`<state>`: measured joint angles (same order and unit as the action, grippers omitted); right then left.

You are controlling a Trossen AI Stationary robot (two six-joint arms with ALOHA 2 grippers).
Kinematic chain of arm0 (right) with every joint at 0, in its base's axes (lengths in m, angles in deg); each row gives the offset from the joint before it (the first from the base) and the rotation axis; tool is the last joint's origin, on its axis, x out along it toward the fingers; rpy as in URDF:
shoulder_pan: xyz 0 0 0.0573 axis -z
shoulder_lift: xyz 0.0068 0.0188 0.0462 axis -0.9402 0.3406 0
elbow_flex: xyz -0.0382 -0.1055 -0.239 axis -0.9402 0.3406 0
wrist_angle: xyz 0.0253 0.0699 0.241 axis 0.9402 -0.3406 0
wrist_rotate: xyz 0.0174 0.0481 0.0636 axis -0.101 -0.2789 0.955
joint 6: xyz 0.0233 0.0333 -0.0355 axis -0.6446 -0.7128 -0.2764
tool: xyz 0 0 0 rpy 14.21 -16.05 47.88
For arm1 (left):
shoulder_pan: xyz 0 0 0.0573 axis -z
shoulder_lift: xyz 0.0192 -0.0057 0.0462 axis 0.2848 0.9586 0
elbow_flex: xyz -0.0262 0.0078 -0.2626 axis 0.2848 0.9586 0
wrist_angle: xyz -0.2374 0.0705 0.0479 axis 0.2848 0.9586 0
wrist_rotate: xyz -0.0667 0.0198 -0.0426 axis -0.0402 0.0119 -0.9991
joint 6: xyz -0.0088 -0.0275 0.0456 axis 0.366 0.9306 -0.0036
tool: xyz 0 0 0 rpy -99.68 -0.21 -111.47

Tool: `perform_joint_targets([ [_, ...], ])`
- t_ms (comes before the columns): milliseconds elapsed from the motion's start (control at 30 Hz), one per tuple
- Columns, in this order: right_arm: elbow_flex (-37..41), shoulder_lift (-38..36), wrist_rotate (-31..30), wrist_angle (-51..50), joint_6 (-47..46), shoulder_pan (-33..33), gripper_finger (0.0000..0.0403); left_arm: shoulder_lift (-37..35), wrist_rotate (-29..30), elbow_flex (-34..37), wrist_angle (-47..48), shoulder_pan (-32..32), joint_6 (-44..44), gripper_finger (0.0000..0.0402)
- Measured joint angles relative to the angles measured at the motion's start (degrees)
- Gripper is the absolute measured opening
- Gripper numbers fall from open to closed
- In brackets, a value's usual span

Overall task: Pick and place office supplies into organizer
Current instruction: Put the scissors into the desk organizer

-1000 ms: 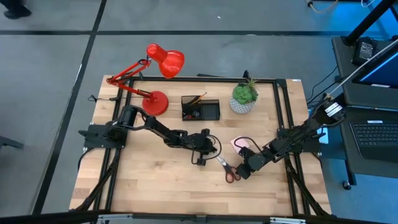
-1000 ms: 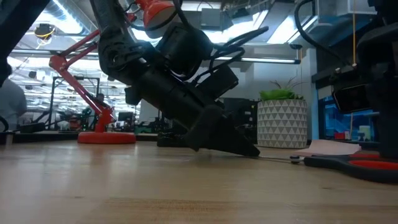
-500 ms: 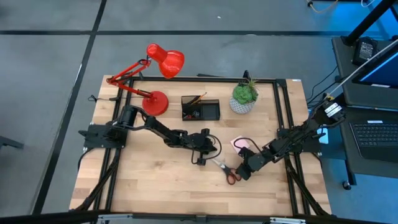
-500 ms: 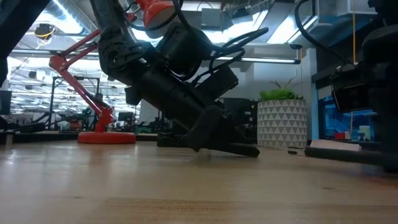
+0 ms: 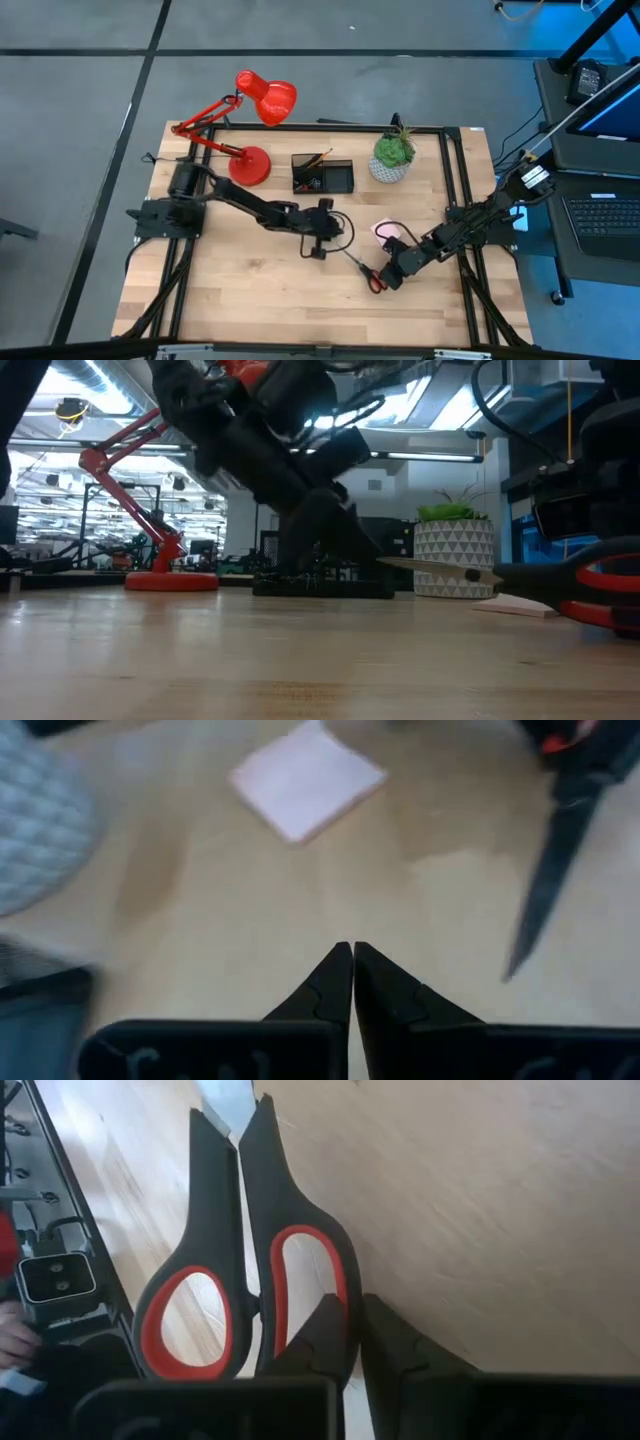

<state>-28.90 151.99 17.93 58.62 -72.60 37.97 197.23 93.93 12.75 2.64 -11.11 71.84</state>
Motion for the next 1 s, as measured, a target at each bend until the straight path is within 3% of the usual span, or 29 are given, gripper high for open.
perform_joint_targets([
  [133,-1.6,0.2,0.0,-1.2,2.8,0.0,0.0016,-4.0,5.2,0.0,6.5,0.0,-1.9,0.0006],
  [267,-5.9,0.3,-1.9,-8.6,5.4,0.0,0.0016,-6.7,7.4,0.0,13.0,0.0,-1.9,0.0006],
  [600,-27.0,0.2,-10.3,-49.4,15.9,0.7,0.0016,-11.2,7.0,0.0,27.0,0.6,0.8,0.0005],
  [800,-39.0,0.1,-15.5,-71.8,22.6,3.6,0.0016,-16.7,3.4,0.0,43.2,0.8,9.1,0.0008],
  [1000,-46.9,0.1,-29.5,-84.6,34.6,7.7,0.0016,-20.3,-2.8,0.0,53.0,3.1,15.5,0.0004],
])
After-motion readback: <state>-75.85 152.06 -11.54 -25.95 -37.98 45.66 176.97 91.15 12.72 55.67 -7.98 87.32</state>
